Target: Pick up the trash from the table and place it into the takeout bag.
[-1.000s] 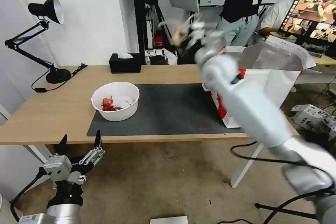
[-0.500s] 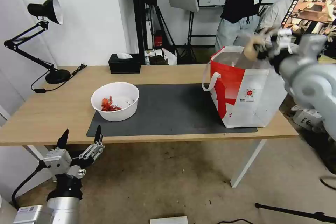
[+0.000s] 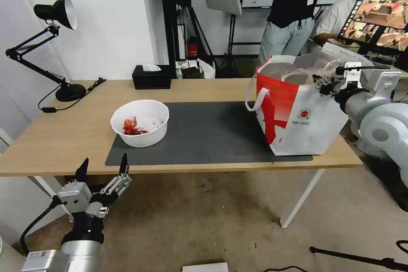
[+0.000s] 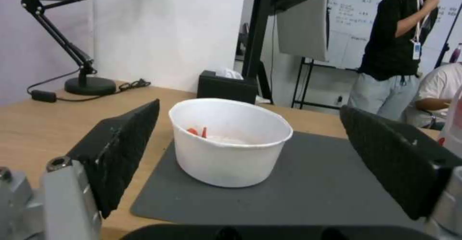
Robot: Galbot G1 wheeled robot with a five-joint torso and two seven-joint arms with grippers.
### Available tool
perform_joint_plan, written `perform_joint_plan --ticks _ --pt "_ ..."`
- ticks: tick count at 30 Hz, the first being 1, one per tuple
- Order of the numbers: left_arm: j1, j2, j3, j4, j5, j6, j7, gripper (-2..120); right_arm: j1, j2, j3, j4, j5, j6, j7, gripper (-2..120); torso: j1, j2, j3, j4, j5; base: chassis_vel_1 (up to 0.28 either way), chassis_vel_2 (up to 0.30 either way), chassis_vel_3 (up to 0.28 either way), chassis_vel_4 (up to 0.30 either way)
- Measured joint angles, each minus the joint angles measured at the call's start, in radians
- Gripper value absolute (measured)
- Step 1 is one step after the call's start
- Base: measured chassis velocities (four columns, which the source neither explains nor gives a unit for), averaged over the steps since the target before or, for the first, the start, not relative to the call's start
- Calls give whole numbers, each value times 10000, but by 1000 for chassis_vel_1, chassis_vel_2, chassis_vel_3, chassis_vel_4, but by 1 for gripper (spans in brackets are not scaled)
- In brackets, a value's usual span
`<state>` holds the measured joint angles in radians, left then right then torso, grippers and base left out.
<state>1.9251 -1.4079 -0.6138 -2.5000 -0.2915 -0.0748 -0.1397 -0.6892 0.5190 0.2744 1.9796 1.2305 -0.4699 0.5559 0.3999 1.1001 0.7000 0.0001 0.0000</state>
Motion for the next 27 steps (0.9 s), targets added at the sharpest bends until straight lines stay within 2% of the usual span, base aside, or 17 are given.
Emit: perform_joint_plan --ticks 2,5,7,9,10,13,14,17,22,27 --pt "10 2 11 0 10 -6 6 100 3 4 17 9 -11 39 11 55 0 0 0 0 0 0 0 0 0" --pt "32 41 38 0 31 -18 17 100 -7 4 122 57 -30 196 29 71 0 0 0 -1 0 0 0 0 0" --pt "41 61 41 0 36 -20 18 100 -22 4 177 87 -34 218 45 75 0 -1 0 -1 0 0 0 0 0" --pt "52 127 41 0 37 -40 21 100 -125 -37 365 250 -34 246 78 86 0 -1 1 0 0 0 0 0 0" --pt "52 127 41 0 37 -40 21 100 -125 -37 365 250 -34 246 78 86 0 -1 1 0 0 0 0 0 0" --pt "64 200 36 0 32 -57 23 100 -654 -227 984 883 42 304 82 97 0 -1 1 0 0 0 0 0 0" --pt "64 200 36 0 32 -57 23 100 -654 -227 984 883 42 304 82 97 0 -1 1 0 0 0 0 0 0" --pt "68 232 89 0 27 -74 24 100 -1750 -469 2185 2119 155 467 -40 100 0 0 -1 -4 -3 0 0 0 0" --pt "60 215 126 0 27 -76 25 100 -2674 -497 2806 3129 165 883 49 100 0 0 -1 -1 -3 0 0 0 0" --pt "58 196 104 0 29 -98 18 100 -4700 13 3372 4093 -825 1354 -28 100 0 0 -1 0 -2 0 0 0 0"
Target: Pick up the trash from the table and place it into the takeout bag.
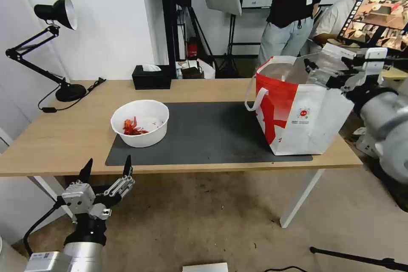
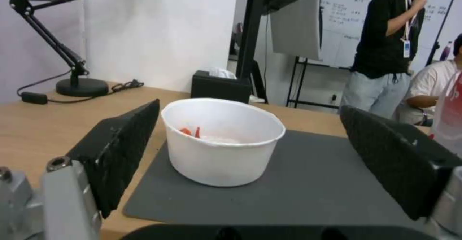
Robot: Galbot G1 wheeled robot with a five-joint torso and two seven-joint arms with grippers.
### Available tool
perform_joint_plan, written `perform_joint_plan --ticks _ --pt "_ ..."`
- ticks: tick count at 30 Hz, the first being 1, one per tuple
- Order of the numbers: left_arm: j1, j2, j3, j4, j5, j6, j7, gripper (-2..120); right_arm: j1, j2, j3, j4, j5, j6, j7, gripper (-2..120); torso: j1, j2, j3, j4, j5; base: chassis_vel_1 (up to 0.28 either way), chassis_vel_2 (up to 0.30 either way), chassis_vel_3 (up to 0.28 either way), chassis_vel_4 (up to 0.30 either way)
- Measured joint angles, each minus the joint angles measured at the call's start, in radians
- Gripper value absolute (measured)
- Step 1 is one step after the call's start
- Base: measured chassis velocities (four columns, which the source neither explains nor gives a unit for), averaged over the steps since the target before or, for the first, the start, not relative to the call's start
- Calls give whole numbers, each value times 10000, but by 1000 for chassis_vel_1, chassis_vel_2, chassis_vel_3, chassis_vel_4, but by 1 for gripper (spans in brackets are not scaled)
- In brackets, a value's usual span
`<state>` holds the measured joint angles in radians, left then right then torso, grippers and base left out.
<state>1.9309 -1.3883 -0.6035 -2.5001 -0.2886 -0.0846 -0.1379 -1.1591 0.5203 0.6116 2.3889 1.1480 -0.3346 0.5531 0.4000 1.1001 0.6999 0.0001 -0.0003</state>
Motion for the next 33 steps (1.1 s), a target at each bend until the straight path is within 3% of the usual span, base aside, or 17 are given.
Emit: perform_joint_plan --ticks 4,9,10,13,14,16,20,33 --pt "10 35 -6 1 0 -10 -3 100 -1837 912 456 294 -1458 434 -598 100 0 -1 0 -1 3 0 0 0 0" --pt "48 49 21 0 7 -12 -4 100 -4609 2707 914 343 -4204 1393 -1783 100 0 -1 0 -3 3 0 0 0 0" --pt "48 49 21 0 7 -12 -4 100 -4609 2707 914 343 -4204 1393 -1783 100 0 -1 0 -3 3 0 0 0 0" --pt "49 16 32 0 12 -13 -5 100 -5854 4203 906 154 -6003 2481 -2595 100 -2 0 0 -3 0 0 0 0 0" --pt "49 16 32 0 12 -13 -5 100 -5854 4203 906 154 -6003 2481 -2595 100 -2 0 0 -3 0 0 0 0 0" --pt "39 8 16 0 6 -14 -10 100 -6278 5129 749 -57 -7017 3250 -3012 100 -1 0 0 -3 0 0 0 0 0" --pt "38 32 -12 1 -19 -20 -12 100 -6564 5999 662 -341 -7940 3998 -3477 100 -2 0 0 -3 0 0 0 0 0" --pt "23 116 -23 0 -50 -34 -12 100 -6322 6314 649 -463 -7984 4125 -3500 100 0 -1 1 -1 1 0 0 0 0"
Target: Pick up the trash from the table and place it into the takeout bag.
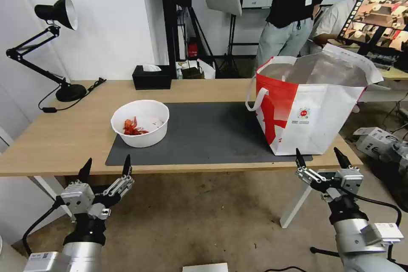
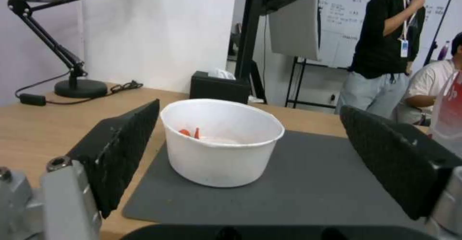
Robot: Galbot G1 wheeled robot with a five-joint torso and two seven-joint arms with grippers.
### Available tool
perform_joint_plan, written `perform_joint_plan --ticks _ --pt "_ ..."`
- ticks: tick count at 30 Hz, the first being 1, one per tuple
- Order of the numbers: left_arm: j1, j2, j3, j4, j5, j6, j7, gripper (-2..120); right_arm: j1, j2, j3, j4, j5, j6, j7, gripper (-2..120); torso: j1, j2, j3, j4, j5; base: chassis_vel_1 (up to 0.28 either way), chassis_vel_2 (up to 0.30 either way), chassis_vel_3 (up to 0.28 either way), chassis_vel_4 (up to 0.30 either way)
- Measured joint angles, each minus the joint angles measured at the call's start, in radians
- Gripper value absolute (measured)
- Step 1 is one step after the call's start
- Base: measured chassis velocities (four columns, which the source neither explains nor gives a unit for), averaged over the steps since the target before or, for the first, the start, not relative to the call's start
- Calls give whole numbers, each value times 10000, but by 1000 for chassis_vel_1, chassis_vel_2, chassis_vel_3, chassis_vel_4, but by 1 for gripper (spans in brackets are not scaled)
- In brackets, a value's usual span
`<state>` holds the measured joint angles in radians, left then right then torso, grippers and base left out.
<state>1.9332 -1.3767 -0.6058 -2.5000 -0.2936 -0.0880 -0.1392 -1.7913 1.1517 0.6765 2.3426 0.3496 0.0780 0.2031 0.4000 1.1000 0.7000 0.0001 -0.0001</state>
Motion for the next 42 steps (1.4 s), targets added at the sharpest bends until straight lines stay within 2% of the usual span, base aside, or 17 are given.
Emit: perform_joint_plan --ticks 5,12,16,18,19,22,23,26,27,29,30,32,33,36,37,39,42 --pt "4 109 -21 0 -86 52 -8 100 49 12 -55 46 21 -11 5 100 0 0 0 0 0 0 0 0 0" --pt "-448 778 -221 0 -861 479 -378 100 199 -133 -263 5 48 -54 6 100 0 0 0 -1 1 0 0 0 0" --pt "-1023 1411 -421 0 -1694 1090 -836 100 304 -366 -542 -37 58 -104 1 100 0 0 1 0 -1 0 0 0 0" --pt "-1474 1974 -593 106 -2247 1599 -1077 100 374 -525 -736 -75 66 -152 -6 100 0 0 0 1 3 0 0 0 0" --pt "-1474 1974 -593 106 -2247 1599 -1077 100 374 -525 -736 -75 66 -152 -6 100 0 0 0 1 3 0 0 0 0" --pt "-2327 3159 -644 535 -3344 2403 -1575 100 329 -576 -854 -102 55 -192 -10 100 1 -1 1 0 -3 0 0 0 0" --pt "-2327 3159 -644 535 -3344 2403 -1575 100 329 -576 -854 -102 55 -192 -10 100 1 -1 1 0 -3 0 0 0 0" --pt "-3511 4533 -573 1098 -4599 2852 -1935 100 279 -578 -946 -121 -15 -217 -6 100 2 0 1 -1 0 0 0 0 0" --pt "-3511 4533 -573 1098 -4599 2852 -1935 100 279 -578 -946 -121 -15 -217 -6 100 2 0 1 -1 0 0 0 0 0" --pt "-4436 5356 -389 1685 -5237 3061 -2076 100 270 -564 -1030 -121 -52 -283 5 100 2 -1 1 -1 -3 0 0 0 0" --pt "-4436 5356 -389 1685 -5237 3061 -2076 100 270 -564 -1030 -121 -52 -283 5 100 2 -1 1 -1 -3 0 0 0 0" --pt "-5720 6143 3 2554 -6094 3460 -2210 100 253 -543 -1094 -113 -77 -400 29 100 2 -2 2 -2 0 0 0 0 0" --pt "-5720 6143 3 2554 -6094 3460 -2210 100 253 -543 -1094 -113 -77 -400 29 100 2 -2 2 -2 0 0 0 0 0" --pt "-7533 6882 778 3958 -7276 3992 -2298 100 243 -529 -1118 -109 -100 -447 53 100 2 -2 2 -3 0 0 0 0 0" --pt "-7533 6882 778 3958 -7276 3992 -2298 100 243 -529 -1118 -109 -100 -447 53 100 2 -2 2 -3 0 0 0 0 0" --pt "-8638 7200 1526 4861 -7971 4259 -2395 100 214 -511 -1114 -115 -131 -454 59 100 3 -2 2 0 -2 0 0 0 0" --pt "-9492 7350 2223 5503 -8655 4497 -2403 100 193 -498 -1110 -139 -164 -456 64 100 3 -2 2 0 0 0 0 0 0"
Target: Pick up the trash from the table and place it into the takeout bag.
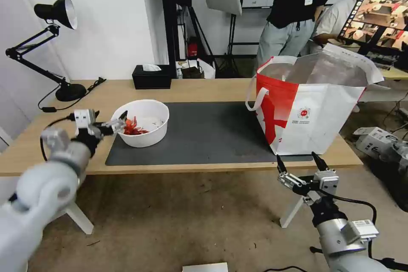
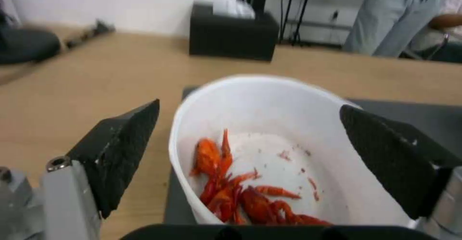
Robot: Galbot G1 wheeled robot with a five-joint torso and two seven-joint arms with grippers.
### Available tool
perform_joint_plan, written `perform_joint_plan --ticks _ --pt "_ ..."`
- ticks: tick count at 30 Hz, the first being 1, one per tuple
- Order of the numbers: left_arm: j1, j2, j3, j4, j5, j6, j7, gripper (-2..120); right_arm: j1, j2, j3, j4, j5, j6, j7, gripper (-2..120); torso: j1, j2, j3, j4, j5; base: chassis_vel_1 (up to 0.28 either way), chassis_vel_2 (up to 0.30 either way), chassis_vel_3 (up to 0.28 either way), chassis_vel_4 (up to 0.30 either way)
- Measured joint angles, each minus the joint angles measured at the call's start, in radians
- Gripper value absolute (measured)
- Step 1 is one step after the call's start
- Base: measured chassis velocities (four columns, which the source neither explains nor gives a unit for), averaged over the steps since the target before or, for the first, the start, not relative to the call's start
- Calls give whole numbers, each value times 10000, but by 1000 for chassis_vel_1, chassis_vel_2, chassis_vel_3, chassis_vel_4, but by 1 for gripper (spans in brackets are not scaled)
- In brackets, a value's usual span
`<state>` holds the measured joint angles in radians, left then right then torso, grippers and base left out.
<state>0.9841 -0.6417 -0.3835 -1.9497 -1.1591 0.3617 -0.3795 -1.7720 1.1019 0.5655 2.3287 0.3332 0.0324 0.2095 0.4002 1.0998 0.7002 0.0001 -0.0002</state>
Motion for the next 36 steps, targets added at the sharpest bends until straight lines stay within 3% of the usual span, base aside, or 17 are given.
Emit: perform_joint_plan --ticks 3,7,14,22,32,35,36 --pt "-1386 78 1158 869 -778 604 -147 100 -15 -4 -1 -8 -26 -15 -2 100 0 0 0 -2 -1 0 0 0 0" --pt "-2520 135 2095 1533 -874 1217 -237 100 -9 -12 -5 -10 -28 -28 0 100 0 0 -1 -1 2 0 0 0 0" --pt "-3951 76 3250 2694 -816 2219 -706 100 -10 -14 -33 -9 -27 -36 3 100 -1 0 -1 -1 0 0 0 0 0" --pt "-4895 -148 4067 3669 -890 2908 -932 100 21 -4 -86 -93 -21 -41 16 100 -2 1 -2 -1 1 0 0 0 0" --pt "-5350 -369 4487 4143 -1070 3181 -968 97 49 46 -169 -151 -14 -42 110 100 -2 1 -2 -1 2 0 0 0 0" --pt "-5444 -471 4675 4276 -1038 3246 -1155 80 89 52 -217 -170 -9 -42 235 100 -2 1 -2 -1 4 0 0 0 0" --pt "-5444 -471 4675 4276 -1038 3246 -1155 80 89 52 -217 -170 -9 -42 235 100 -2 1 -2 -1 4 0 0 0 0"
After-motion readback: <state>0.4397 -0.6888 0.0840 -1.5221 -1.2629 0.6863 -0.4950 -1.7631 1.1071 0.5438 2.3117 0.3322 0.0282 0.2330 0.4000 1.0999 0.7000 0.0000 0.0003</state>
